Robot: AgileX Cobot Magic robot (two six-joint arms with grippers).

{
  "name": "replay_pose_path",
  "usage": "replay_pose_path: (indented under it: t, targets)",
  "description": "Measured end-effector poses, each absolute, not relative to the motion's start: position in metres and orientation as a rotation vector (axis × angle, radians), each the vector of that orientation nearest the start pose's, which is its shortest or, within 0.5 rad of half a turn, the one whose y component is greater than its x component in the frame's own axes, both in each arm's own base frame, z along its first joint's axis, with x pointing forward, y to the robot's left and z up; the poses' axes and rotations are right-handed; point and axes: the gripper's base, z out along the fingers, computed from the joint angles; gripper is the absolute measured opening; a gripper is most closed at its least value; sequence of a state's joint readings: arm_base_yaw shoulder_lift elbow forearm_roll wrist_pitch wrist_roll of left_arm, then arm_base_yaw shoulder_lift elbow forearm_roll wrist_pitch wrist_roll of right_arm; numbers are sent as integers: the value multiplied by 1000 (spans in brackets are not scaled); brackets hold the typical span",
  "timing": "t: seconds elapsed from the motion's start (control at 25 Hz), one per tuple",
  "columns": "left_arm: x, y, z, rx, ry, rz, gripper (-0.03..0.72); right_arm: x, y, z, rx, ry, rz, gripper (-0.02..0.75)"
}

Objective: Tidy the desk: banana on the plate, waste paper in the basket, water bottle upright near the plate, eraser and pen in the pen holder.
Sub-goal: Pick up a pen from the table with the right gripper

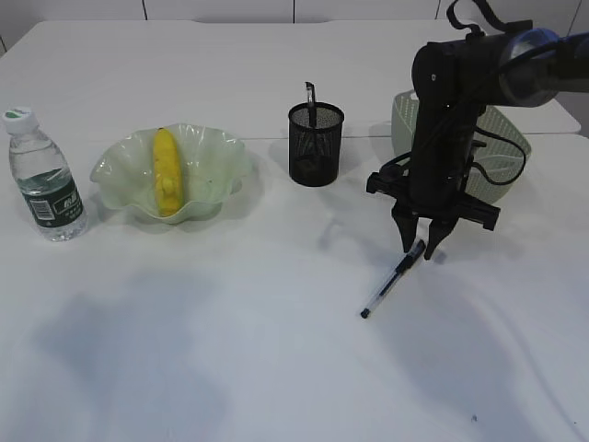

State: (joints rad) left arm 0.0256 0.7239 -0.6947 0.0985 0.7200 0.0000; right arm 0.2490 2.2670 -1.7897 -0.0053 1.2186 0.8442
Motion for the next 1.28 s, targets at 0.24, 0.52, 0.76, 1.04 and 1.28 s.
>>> replay_pose_path:
  t: [0.24,0.52,0.76,1.04,1.28]
  targets:
    - [135,9,320,19,2232,127,384,434,109,149,917,3028,-56,211]
    - [135,9,320,19,2232,127,384,435,106,149,894,3017,-98,211]
    - [135,9,320,19,2232,127,384,435,106,149,894,3017,-98,211]
    - [135,9,320,19,2228,127,383,436,110,145,920,3019,-33,221]
    - [135,9,320,19,2226,127,383,438,113,136,940,3026,4,230]
